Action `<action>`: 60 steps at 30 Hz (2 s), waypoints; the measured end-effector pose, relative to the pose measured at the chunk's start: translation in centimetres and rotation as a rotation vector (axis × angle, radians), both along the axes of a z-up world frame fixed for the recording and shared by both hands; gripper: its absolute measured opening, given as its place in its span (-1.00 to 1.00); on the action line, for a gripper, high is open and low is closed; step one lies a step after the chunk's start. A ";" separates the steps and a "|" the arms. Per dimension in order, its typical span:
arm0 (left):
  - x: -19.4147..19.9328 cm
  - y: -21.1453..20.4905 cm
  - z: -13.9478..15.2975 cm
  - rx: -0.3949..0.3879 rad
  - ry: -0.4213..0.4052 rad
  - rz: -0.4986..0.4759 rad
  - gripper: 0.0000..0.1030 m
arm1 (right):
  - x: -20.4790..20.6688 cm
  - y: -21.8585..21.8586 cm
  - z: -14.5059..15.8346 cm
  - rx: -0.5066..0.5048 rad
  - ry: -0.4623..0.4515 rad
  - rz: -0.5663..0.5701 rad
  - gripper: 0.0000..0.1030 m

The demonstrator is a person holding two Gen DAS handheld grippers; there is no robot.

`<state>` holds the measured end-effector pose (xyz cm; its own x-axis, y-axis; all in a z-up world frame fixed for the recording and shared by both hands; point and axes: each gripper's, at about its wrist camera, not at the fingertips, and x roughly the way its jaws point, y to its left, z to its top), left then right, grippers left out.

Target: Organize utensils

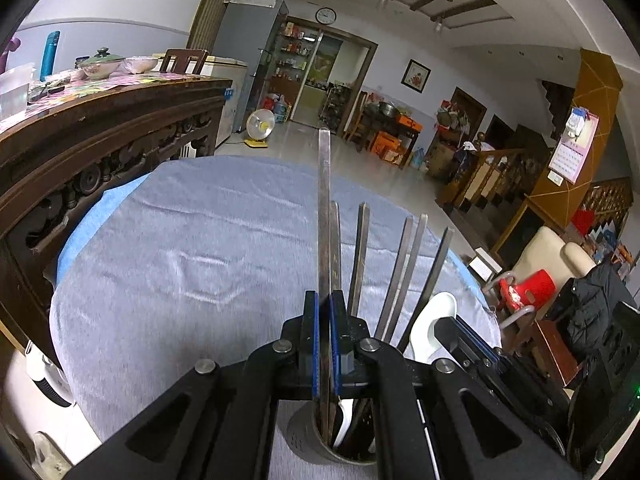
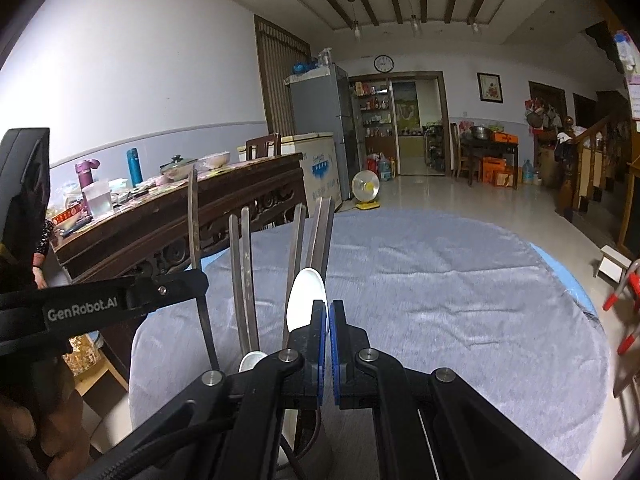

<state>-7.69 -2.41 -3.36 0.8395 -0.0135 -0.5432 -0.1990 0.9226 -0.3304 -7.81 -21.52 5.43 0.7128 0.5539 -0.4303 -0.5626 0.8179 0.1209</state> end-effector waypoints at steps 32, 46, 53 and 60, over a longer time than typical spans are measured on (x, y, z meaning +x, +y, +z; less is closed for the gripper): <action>-2.1 -1.2 -1.0 0.000 0.082 -0.002 -0.73 | -0.8 0.1 -1.4 -0.029 0.093 0.011 -0.33; -3.1 -0.4 -0.5 0.003 0.092 0.027 0.25 | -1.4 -1.9 0.4 -0.001 0.081 -0.013 0.30; -3.4 0.5 0.4 0.061 0.139 0.038 0.52 | -1.9 -3.2 2.0 -0.067 0.179 0.096 0.55; -3.4 0.0 1.0 0.099 0.160 0.021 0.84 | -2.9 -3.1 3.0 -0.184 0.282 0.132 0.65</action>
<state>-11.12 -2.38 -2.32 0.7418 0.0634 -0.6676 -0.2615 0.9441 -0.2009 -10.71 -24.63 8.47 0.4794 0.5282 -0.7008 -0.6306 0.7627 0.1435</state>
